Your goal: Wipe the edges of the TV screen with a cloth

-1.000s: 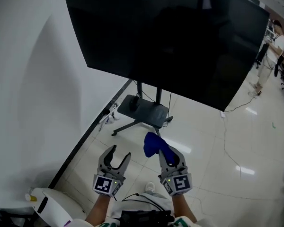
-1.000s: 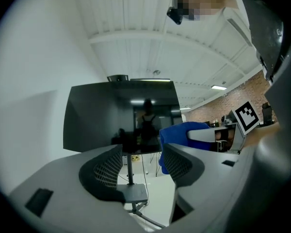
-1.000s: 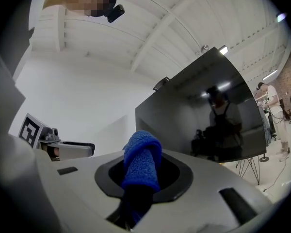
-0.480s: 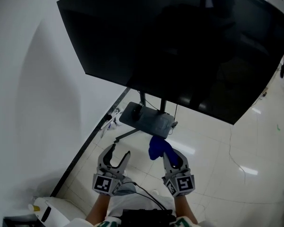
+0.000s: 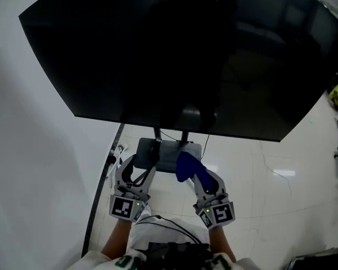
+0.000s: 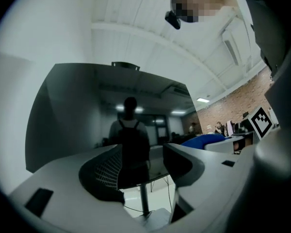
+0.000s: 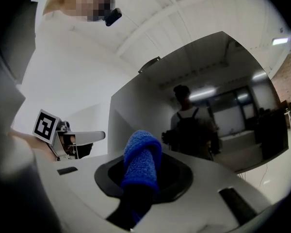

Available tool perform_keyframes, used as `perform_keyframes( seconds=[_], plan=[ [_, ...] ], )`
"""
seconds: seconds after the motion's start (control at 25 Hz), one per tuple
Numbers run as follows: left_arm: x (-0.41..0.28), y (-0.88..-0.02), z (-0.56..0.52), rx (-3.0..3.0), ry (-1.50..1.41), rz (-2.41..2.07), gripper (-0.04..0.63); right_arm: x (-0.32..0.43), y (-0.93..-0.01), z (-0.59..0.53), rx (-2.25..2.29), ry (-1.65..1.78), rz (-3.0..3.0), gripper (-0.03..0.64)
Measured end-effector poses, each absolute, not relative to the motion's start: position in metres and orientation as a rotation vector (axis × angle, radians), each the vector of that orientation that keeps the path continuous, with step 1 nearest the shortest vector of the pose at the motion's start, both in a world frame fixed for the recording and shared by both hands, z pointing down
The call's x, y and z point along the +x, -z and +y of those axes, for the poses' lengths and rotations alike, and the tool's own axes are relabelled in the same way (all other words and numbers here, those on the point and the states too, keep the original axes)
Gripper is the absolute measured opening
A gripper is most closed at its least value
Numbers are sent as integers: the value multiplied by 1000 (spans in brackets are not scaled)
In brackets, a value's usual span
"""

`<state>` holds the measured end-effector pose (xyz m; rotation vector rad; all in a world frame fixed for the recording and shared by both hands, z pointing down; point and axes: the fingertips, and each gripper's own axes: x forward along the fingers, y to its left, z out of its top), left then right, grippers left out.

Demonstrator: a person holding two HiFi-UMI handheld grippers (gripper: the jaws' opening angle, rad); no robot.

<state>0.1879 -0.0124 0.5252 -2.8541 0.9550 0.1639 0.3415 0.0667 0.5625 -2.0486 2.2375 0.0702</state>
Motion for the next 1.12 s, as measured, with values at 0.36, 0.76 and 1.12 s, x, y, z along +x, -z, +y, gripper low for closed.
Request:
perform_keyframes(
  seconds=[0.36, 0.76, 1.12],
  plan=[
    [113, -494, -111, -2992, -228, 771, 239, 272, -519, -10, -2238, -67, 2020, 86],
    [129, -499, -136, -3016, -186, 651, 239, 276, -513, -26, -2331, -64, 1918, 86],
    [155, -478, -158, -2972, -181, 737, 239, 306, -346, -81, -2220, -735, 2025, 86]
  ],
)
